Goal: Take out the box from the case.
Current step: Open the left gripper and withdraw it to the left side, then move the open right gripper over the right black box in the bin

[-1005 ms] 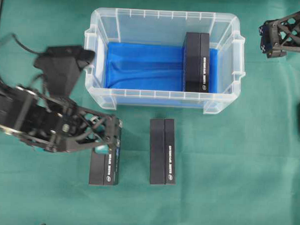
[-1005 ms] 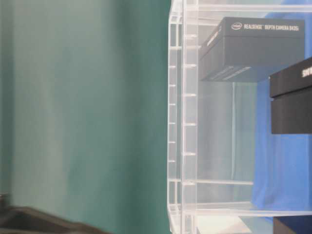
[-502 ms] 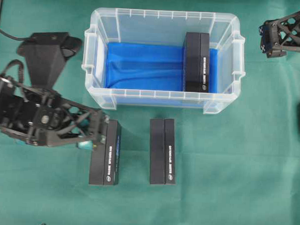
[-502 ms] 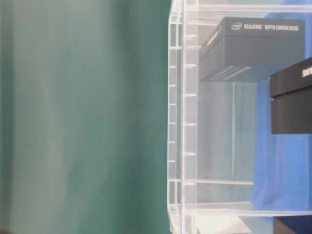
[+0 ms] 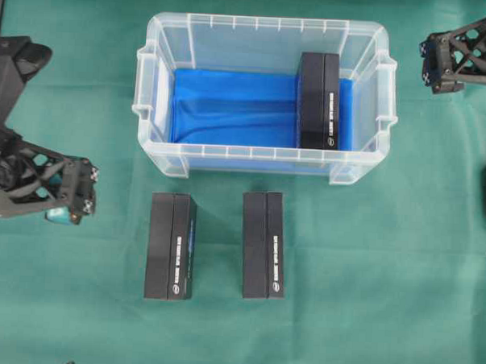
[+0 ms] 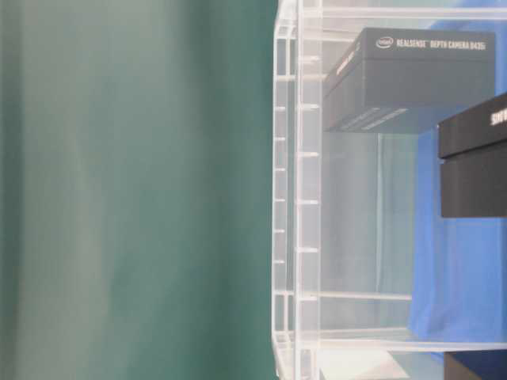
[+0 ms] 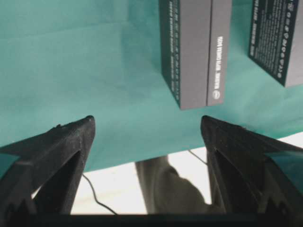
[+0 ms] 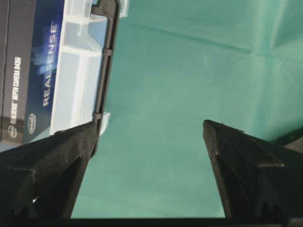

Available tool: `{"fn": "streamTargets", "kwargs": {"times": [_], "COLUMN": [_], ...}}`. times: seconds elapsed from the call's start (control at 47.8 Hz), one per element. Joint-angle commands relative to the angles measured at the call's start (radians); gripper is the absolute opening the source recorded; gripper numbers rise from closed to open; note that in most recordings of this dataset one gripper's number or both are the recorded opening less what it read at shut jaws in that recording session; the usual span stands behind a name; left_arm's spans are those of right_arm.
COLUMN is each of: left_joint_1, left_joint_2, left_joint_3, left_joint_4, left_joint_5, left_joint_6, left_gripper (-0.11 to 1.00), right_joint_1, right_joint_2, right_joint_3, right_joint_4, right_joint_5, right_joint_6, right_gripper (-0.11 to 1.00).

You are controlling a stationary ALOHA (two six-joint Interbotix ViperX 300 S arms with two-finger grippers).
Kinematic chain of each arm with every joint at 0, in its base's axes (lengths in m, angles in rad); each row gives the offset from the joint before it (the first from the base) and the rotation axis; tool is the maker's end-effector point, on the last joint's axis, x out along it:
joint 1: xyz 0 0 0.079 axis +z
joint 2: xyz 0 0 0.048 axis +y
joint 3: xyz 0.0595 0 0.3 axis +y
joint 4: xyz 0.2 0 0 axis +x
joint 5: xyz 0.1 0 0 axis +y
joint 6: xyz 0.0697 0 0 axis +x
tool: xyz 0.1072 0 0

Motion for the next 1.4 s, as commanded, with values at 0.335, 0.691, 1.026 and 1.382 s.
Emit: {"fn": "streamTargets", "kwargs": {"times": [0.335, 0.691, 1.026, 1.382], "left_joint_1": [0.183, 0.465, 0.565, 0.565], "left_joint_2": [-0.054, -0.063, -0.06, -0.058], "left_joint_3": [0.014, 0.012, 0.008, 0.005], "left_joint_4": [-0.003, -0.02, -0.021, -0.026], "left_joint_5": [0.066, 0.15, 0.17, 0.17], "left_joint_6": [0.169, 0.472, 0.589, 0.588], "left_gripper": [0.93, 0.93, 0.93, 0.93], "right_joint_1": [0.0, 0.0, 0.0, -0.002], "right_joint_2": [-0.006, -0.008, -0.008, 0.011], "right_joint_3": [-0.015, -0.017, -0.015, -0.034], "right_joint_4": [0.002, 0.014, 0.012, 0.021], "right_joint_5": [-0.003, -0.003, 0.006, -0.008], "right_joint_6": [0.002, 0.014, 0.02, 0.026], "right_gripper": [0.91, 0.91, 0.91, 0.91]}}
